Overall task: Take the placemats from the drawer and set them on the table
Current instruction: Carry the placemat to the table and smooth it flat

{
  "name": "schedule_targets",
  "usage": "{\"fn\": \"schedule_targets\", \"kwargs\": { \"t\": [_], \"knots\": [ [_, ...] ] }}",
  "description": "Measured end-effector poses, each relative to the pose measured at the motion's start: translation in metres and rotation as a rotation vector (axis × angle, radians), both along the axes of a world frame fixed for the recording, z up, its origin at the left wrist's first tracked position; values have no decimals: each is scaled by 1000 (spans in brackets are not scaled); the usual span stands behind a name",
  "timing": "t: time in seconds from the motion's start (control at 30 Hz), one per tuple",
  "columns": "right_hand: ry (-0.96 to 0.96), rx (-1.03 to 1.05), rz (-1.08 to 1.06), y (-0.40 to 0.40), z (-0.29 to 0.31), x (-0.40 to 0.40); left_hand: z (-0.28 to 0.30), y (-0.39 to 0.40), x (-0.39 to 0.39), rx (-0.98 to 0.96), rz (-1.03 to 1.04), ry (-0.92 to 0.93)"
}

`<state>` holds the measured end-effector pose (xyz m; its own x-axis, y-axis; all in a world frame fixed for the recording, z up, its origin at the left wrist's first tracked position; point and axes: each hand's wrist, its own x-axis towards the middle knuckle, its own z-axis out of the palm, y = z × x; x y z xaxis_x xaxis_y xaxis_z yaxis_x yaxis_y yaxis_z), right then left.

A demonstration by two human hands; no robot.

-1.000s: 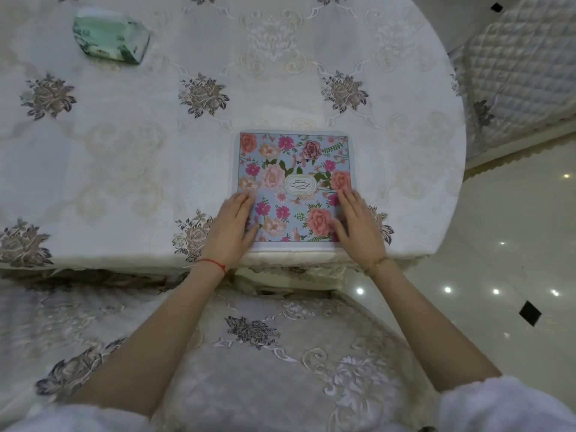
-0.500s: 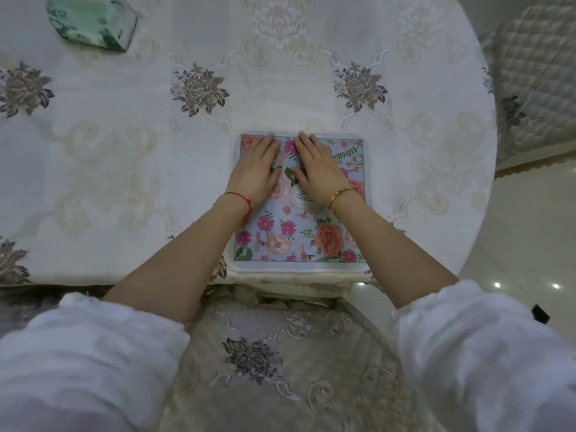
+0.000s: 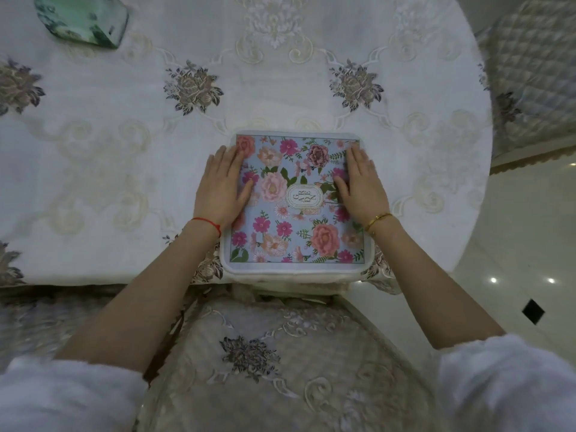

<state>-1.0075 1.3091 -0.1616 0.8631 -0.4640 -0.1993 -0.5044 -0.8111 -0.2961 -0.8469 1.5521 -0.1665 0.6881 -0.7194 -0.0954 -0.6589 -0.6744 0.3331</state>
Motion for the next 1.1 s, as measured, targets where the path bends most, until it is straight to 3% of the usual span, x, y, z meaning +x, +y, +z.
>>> {"fn": "schedule_targets", "kwargs": {
  "t": [0.27, 0.53, 0.8, 1.1],
  "knots": [
    [36, 57, 159, 85, -2, -34, 3, 25, -73, 37, -136, 64],
    [76, 17, 14, 65, 4, -103, 10, 67, -86, 113, 2, 57],
    [75, 96, 71, 117, 6, -100, 17, 65, -129, 50, -77, 111],
    [55, 10, -65, 95, 13, -163, 22, 94, -130, 63, -44, 68]
  ]
}}
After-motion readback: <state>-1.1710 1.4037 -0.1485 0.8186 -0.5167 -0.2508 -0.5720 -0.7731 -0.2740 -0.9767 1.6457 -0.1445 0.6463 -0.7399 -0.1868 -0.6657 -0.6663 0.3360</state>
